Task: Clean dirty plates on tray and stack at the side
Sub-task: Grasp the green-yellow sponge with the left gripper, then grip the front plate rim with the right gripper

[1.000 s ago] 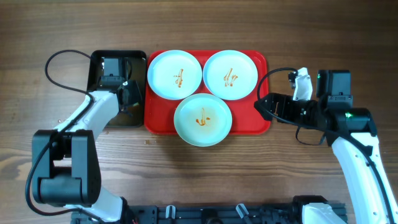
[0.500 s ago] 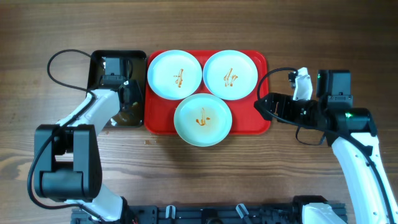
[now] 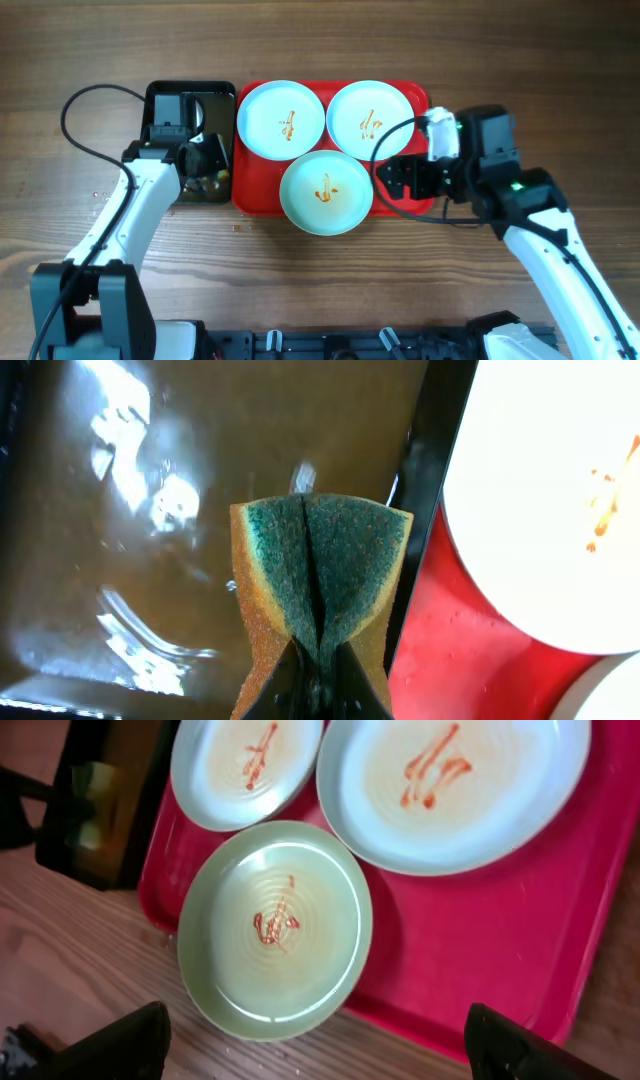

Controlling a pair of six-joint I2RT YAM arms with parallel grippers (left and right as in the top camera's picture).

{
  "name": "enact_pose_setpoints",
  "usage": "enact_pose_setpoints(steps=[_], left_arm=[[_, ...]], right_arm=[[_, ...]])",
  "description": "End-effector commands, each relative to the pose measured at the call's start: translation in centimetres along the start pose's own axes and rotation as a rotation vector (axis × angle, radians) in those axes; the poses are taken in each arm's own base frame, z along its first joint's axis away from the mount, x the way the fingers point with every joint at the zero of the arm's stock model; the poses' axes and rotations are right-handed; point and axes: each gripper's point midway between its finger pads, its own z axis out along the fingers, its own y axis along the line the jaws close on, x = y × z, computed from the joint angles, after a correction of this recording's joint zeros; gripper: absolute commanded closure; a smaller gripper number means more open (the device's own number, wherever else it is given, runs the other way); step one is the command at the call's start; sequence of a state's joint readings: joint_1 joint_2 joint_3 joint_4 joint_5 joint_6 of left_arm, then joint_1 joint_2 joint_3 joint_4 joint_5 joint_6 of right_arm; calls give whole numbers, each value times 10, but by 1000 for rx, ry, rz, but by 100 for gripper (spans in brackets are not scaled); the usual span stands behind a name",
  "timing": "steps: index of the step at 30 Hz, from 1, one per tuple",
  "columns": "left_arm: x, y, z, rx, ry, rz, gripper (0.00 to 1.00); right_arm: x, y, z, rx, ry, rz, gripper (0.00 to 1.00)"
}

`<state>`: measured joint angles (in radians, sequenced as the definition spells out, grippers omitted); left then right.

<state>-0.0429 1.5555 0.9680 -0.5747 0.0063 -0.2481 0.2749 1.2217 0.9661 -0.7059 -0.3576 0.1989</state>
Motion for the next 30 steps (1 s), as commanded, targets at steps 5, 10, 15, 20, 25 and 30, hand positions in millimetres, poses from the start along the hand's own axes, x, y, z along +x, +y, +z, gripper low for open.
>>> enact_pose_setpoints(steps=[5,10,15,20,25,30], left_arm=[[-1,-4,-4,31,-2,3,96],[0,-3,-4,30,-2,3,96],[0,-3,-4,30,-2,3,96],[0,-3,-4,30,-2,3,96],[0,-3,-4,30,-1,3,96],[0,-3,-4,30,-2,3,96]], right_arm=[[17,-5,63,72,147,69,18],[51,-11,107,53,314,142,32],[68,-24,131,86,382,221,46],[72,-23,138,72,399,262,71],[63,-20,142,66,359,316,94],[59,-20,144,64,344,337,96]])
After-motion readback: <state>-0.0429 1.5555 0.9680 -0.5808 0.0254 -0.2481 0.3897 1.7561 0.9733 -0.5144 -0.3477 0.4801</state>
